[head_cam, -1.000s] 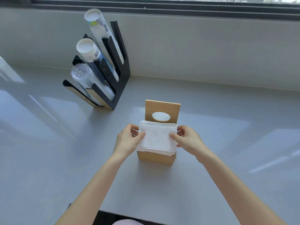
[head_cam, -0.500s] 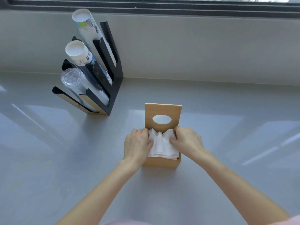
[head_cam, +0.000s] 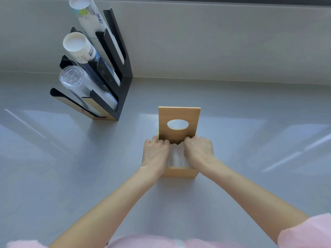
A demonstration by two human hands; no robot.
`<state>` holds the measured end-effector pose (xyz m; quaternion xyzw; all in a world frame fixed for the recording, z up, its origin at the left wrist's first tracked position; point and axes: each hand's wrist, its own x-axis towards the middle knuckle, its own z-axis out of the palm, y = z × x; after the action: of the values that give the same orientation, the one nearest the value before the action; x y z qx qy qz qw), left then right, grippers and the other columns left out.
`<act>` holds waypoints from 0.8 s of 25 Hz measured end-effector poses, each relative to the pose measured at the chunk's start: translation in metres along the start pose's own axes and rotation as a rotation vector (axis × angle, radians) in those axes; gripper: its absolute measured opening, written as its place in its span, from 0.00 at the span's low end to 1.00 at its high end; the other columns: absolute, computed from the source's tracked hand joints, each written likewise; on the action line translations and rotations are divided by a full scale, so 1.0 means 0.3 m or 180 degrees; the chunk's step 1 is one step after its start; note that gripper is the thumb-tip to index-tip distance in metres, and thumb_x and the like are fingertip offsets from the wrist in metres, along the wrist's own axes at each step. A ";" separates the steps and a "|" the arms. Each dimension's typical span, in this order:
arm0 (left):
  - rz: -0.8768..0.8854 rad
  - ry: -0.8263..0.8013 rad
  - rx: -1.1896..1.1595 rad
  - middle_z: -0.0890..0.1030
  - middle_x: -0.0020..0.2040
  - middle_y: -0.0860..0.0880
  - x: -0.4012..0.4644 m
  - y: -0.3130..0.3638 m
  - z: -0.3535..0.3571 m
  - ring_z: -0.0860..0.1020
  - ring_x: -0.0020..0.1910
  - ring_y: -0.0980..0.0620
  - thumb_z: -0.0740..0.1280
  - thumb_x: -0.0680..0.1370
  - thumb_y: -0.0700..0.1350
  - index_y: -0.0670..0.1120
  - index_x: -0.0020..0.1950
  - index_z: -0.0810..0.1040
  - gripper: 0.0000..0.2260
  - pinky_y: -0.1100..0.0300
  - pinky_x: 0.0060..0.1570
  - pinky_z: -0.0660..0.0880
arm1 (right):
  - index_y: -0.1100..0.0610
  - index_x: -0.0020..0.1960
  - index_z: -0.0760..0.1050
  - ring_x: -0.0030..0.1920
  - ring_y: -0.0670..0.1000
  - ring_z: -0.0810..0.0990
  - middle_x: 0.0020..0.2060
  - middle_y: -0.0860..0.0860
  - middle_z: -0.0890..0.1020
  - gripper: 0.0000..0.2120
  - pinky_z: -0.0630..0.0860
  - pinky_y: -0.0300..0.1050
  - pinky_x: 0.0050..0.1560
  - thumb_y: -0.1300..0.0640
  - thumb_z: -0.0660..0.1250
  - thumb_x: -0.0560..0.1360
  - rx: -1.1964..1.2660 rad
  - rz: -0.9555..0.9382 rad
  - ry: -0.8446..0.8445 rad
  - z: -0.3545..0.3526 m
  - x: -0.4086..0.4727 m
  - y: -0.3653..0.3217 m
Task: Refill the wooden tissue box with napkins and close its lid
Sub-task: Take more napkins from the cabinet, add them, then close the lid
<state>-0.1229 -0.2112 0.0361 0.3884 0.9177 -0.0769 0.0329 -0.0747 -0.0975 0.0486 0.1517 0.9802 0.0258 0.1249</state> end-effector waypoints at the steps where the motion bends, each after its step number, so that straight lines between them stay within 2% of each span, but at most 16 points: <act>1: -0.0053 -0.0008 0.0040 0.81 0.48 0.47 0.014 0.000 0.021 0.73 0.54 0.46 0.66 0.73 0.42 0.43 0.50 0.74 0.08 0.58 0.42 0.57 | 0.58 0.30 0.56 0.53 0.57 0.79 0.52 0.55 0.81 0.18 0.52 0.40 0.26 0.67 0.60 0.74 -0.0025 -0.0008 -0.0036 0.001 0.000 -0.002; 3: -0.0089 -0.0029 0.0015 0.79 0.54 0.46 0.015 -0.006 0.025 0.69 0.58 0.44 0.61 0.76 0.39 0.43 0.54 0.72 0.08 0.57 0.44 0.56 | 0.57 0.29 0.54 0.53 0.56 0.79 0.52 0.54 0.82 0.21 0.52 0.40 0.26 0.68 0.60 0.74 -0.0052 -0.0013 -0.0086 -0.001 0.001 -0.007; 7: -0.0051 0.0061 -0.0066 0.79 0.53 0.47 -0.004 -0.011 -0.002 0.70 0.57 0.44 0.59 0.76 0.38 0.44 0.54 0.73 0.09 0.57 0.44 0.55 | 0.57 0.30 0.57 0.53 0.57 0.79 0.53 0.55 0.81 0.18 0.54 0.41 0.27 0.65 0.59 0.75 0.0124 0.0062 -0.0130 -0.017 -0.014 -0.002; 11: 0.0371 0.0215 -0.0242 0.80 0.51 0.46 -0.008 -0.007 -0.034 0.71 0.55 0.44 0.54 0.78 0.41 0.43 0.52 0.76 0.11 0.57 0.48 0.58 | 0.59 0.46 0.65 0.55 0.58 0.76 0.56 0.56 0.75 0.02 0.59 0.45 0.33 0.62 0.56 0.77 0.0441 0.0033 0.0331 -0.059 -0.070 0.024; 13: 0.0658 -0.0106 -0.0218 0.81 0.49 0.45 -0.008 -0.005 -0.036 0.73 0.53 0.44 0.52 0.78 0.41 0.43 0.51 0.77 0.13 0.55 0.60 0.61 | 0.59 0.53 0.70 0.55 0.57 0.75 0.55 0.54 0.76 0.08 0.62 0.46 0.40 0.62 0.54 0.77 0.0361 -0.0196 0.0479 -0.066 -0.083 0.051; 14: 0.0756 -0.0323 -0.0193 0.82 0.48 0.45 -0.008 -0.007 -0.037 0.74 0.52 0.44 0.52 0.78 0.41 0.43 0.51 0.77 0.14 0.53 0.66 0.58 | 0.58 0.53 0.71 0.56 0.56 0.75 0.54 0.53 0.77 0.10 0.64 0.46 0.44 0.64 0.54 0.76 0.0208 -0.0412 0.0320 -0.063 -0.084 0.063; 15: 0.0817 -0.0513 -0.0178 0.82 0.47 0.44 -0.007 -0.011 -0.037 0.75 0.51 0.44 0.51 0.78 0.41 0.43 0.50 0.78 0.15 0.51 0.71 0.53 | 0.57 0.52 0.73 0.58 0.55 0.74 0.54 0.53 0.78 0.11 0.64 0.48 0.53 0.65 0.55 0.75 -0.0019 -0.0606 0.0062 -0.063 -0.085 0.069; 17: 0.0851 -0.0746 -0.0143 0.83 0.47 0.43 0.001 -0.015 -0.037 0.76 0.52 0.45 0.50 0.79 0.41 0.42 0.48 0.78 0.16 0.50 0.74 0.43 | 0.57 0.52 0.75 0.63 0.53 0.71 0.54 0.53 0.78 0.13 0.56 0.55 0.70 0.68 0.57 0.73 -0.0566 -0.0838 -0.0501 -0.054 -0.072 0.066; 20: 0.0869 -0.0742 -0.0119 0.83 0.47 0.42 0.007 -0.014 -0.042 0.77 0.52 0.44 0.49 0.79 0.41 0.40 0.48 0.77 0.17 0.50 0.74 0.41 | 0.60 0.57 0.76 0.64 0.53 0.71 0.48 0.54 0.75 0.15 0.42 0.61 0.74 0.67 0.56 0.74 -0.1041 -0.0864 -0.0942 -0.044 -0.036 0.035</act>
<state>-0.1274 -0.2106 0.0489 0.4971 0.8477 -0.0992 0.1564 -0.0650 -0.0908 0.0648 -0.0013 0.9454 0.1445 0.2922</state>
